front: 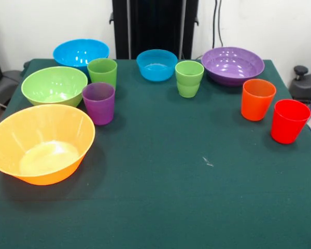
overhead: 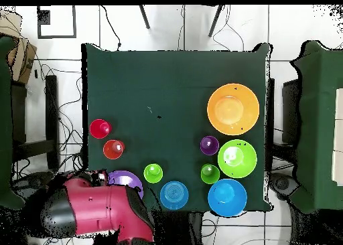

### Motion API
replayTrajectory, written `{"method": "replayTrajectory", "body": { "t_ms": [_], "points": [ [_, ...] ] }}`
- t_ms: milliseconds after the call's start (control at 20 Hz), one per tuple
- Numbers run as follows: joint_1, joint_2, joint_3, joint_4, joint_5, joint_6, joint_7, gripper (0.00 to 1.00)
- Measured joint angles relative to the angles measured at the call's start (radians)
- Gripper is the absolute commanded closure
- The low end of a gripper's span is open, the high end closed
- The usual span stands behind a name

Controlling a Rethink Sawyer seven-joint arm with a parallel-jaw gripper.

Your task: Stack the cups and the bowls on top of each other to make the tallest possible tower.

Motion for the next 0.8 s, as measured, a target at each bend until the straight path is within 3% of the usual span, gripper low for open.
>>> {"method": "replayTrajectory", "body": {
  "t_ms": [550, 800],
  "points": [
    [0.017, 0.029, 0.002, -0.031, 0.011, 0.000, 0.036, 0.00],
    [-0.001, 0.080, 0.001, -0.032, 0.011, -0.023, 0.036, 0.00]
  ]
}}
